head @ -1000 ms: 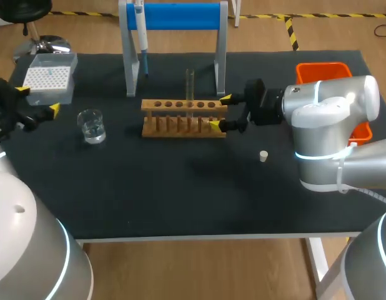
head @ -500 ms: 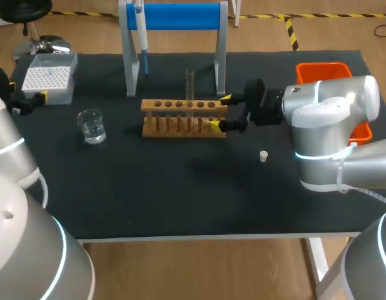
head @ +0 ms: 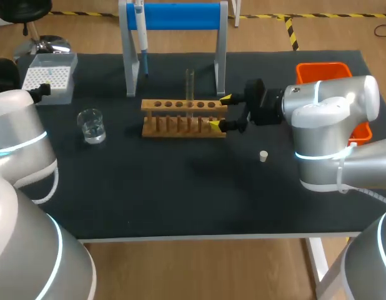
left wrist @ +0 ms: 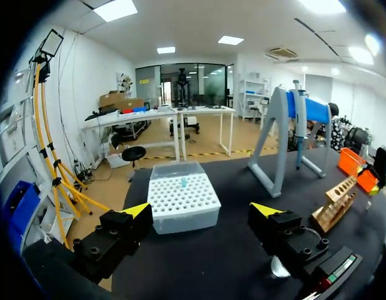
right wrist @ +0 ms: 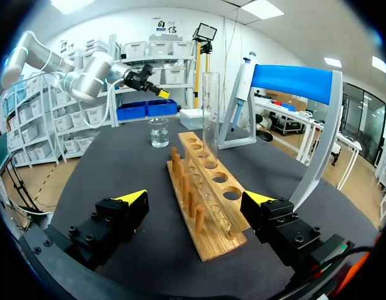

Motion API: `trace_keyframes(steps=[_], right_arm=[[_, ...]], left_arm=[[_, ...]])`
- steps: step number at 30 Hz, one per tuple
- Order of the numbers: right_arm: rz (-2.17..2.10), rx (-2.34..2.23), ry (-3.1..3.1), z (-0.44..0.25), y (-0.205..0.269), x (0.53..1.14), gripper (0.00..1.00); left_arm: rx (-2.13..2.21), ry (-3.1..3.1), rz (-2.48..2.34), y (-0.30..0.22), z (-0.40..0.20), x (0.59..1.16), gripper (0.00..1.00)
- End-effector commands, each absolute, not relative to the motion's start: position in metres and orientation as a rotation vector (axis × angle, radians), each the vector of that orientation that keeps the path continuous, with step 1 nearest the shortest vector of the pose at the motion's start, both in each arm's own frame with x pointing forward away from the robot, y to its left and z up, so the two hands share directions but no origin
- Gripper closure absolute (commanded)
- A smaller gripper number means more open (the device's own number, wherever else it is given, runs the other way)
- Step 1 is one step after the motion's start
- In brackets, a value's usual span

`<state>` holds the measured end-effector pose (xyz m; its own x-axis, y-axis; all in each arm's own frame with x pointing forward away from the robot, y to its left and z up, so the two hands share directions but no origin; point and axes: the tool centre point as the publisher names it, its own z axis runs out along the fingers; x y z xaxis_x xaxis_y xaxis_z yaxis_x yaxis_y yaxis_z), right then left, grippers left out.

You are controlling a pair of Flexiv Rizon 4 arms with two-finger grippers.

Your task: Invert the test tube, pick up the pipette, mount the tip to pipette, aspirate from beaker and dispense into the tube, eject the tip, return the pipette, and cap with the stopper.

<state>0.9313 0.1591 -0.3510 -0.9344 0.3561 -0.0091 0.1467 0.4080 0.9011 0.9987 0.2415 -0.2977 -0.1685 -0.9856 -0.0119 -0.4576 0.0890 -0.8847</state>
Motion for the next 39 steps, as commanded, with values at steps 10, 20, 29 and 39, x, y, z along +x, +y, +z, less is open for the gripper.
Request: trace_keyframes(steps=[10,20,29,39], right_arm=[[1.544,0.445,2.464,-0.351,0.158,0.931,0.0],[1.544,0.445,2.464,-0.351,0.158,0.931,0.0],[1.544,0.445,2.464,-0.351,0.158,0.931,0.0],[1.544,0.445,2.464,-0.351,0.158,0.931,0.0]], left_arm=[[-1.486,1.632,-0.954,0.24,-0.319,1.044,0.0],[-1.49,1.679,-0.945,0.243,-0.325,1.068,0.0],[-1.478,1.712,-0.957,0.24,-0.331,1.09,0.08],[-1.485,1.725,-0.963,0.242,-0.341,1.104,0.26]])
